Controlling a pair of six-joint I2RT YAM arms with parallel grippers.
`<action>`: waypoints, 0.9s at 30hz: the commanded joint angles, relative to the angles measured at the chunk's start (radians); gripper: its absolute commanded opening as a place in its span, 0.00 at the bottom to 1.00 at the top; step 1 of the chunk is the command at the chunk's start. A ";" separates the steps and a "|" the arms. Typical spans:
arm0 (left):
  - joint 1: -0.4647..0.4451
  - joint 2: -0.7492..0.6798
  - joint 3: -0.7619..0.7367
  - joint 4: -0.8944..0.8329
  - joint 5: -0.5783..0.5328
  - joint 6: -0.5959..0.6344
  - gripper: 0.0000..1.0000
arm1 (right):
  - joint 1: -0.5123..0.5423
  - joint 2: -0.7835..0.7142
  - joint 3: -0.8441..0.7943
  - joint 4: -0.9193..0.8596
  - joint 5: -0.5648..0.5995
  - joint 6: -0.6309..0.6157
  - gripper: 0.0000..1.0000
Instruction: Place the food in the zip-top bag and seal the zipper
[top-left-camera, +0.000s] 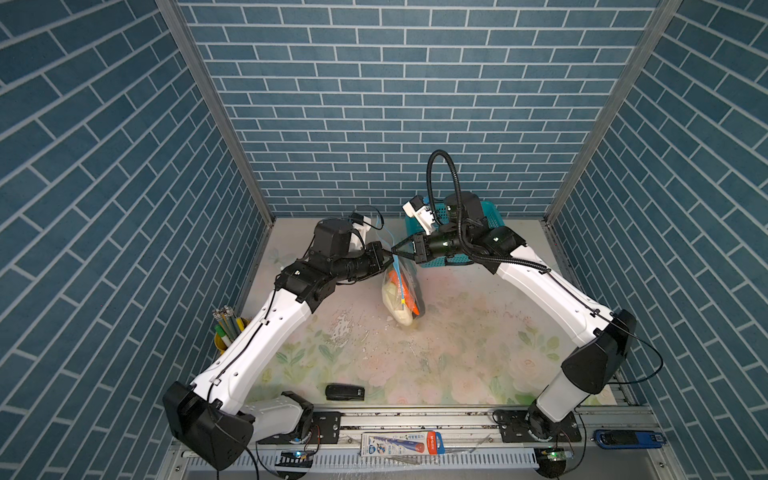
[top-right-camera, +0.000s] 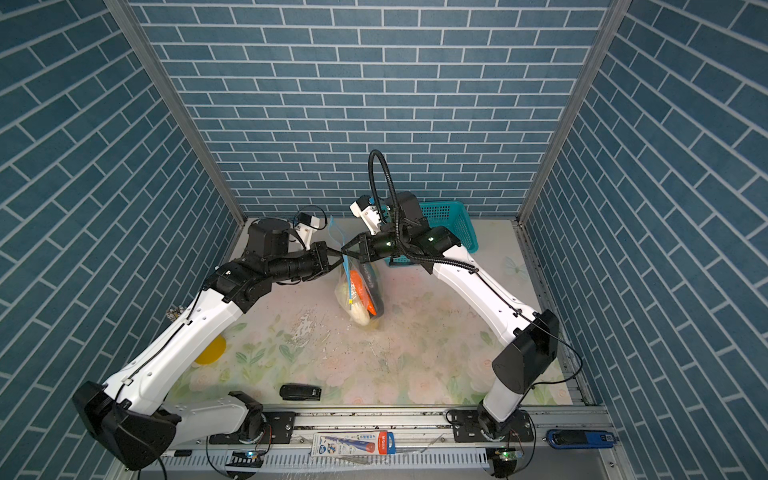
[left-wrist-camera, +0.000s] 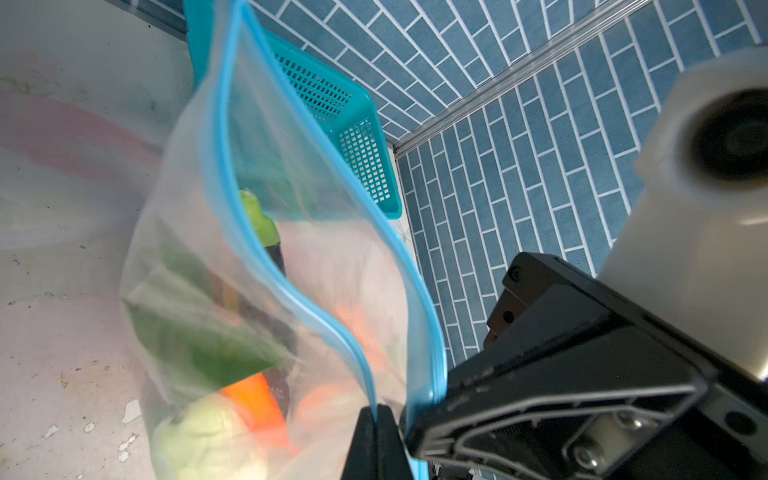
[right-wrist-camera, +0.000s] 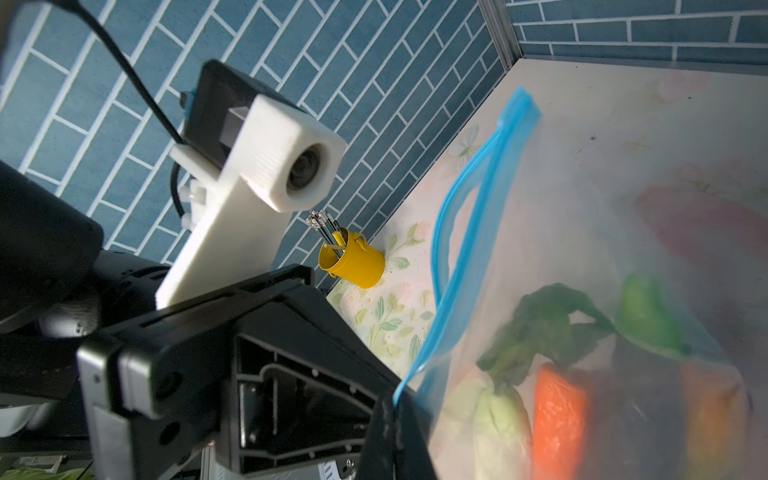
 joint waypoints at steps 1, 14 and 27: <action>-0.030 -0.039 0.010 -0.007 -0.001 0.001 0.00 | 0.008 0.012 0.075 0.002 -0.036 -0.097 0.00; -0.030 0.004 -0.072 0.029 -0.006 -0.001 0.00 | -0.011 0.047 0.028 0.008 0.006 -0.164 0.00; -0.016 -0.018 -0.034 -0.027 -0.053 0.047 0.00 | -0.014 -0.056 0.014 0.021 0.021 -0.359 0.50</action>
